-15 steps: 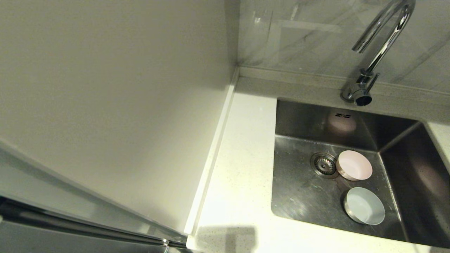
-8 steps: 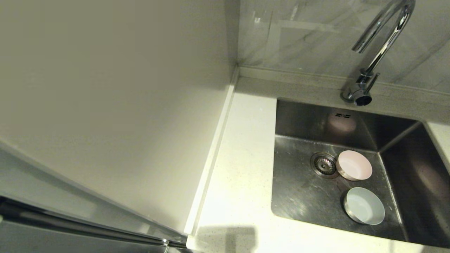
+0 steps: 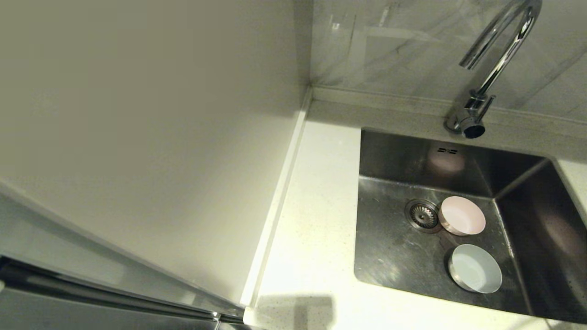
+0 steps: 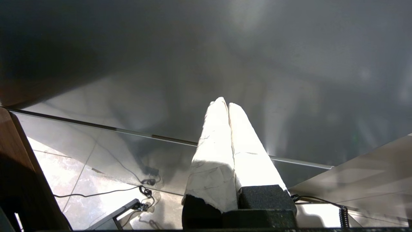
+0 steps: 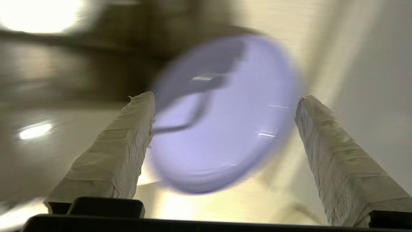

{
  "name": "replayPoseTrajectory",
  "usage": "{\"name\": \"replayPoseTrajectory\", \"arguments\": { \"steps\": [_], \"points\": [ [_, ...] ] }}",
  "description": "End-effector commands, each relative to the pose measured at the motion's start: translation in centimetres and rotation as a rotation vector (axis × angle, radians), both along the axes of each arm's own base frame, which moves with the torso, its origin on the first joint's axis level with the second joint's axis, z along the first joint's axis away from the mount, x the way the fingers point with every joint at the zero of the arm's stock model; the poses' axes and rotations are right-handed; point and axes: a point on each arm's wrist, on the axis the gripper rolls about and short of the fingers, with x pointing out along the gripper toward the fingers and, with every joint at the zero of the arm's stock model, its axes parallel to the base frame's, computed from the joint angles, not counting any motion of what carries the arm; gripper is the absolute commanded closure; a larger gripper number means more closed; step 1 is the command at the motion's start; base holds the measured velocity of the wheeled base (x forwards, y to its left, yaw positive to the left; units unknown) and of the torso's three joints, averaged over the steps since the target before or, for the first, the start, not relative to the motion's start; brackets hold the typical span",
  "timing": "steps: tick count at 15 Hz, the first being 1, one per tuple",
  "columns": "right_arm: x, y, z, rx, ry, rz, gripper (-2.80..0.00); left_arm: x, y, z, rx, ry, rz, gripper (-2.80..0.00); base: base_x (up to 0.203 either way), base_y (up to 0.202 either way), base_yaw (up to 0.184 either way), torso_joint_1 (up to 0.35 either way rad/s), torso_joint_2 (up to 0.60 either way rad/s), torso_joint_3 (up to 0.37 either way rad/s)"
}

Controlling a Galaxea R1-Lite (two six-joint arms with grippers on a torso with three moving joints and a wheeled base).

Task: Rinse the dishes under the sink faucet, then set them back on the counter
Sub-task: Put a plate into the sink

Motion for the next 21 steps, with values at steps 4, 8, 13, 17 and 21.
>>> {"name": "replayPoseTrajectory", "arguments": {
  "steps": [4, 8, 13, 17, 21],
  "points": [
    [0.5, 0.0, -0.3, -0.185, -0.046, -0.093, -2.80, 0.0, 0.0, -0.1, -0.001, 0.002, 0.000, 0.00, 0.000, 0.000, 0.000, 0.000, 0.00, 0.000],
    [-0.4, 1.6, 1.2, 0.144, 0.029, -0.013, -2.80, 0.0, 0.0, -0.1, -0.001, 0.003, 0.000, 0.00, 0.000, 0.000, 0.000, 0.000, 0.00, 0.000],
    [2.3, 4.3, 6.2, 0.575, -0.063, -0.143, -2.80, 0.0, 0.0, -0.1, -0.001, 0.002, 0.000, 0.00, 0.000, 0.000, 0.000, 0.000, 0.00, 0.000],
    [6.3, 4.4, 5.2, 0.347, -0.085, -0.615, -2.80, 0.0, 0.0, -0.1, -0.001, 0.002, 0.000, 0.00, 0.000, 0.000, 0.000, 0.000, 0.00, 0.000],
    [9.1, 3.6, 0.7, 0.160, -0.121, -0.856, -2.80, 0.0, 0.0, -0.1, -0.001, 0.002, 0.000, 0.00, 0.000, 0.000, 0.000, 0.000, 0.00, 0.000]
  ]
}}
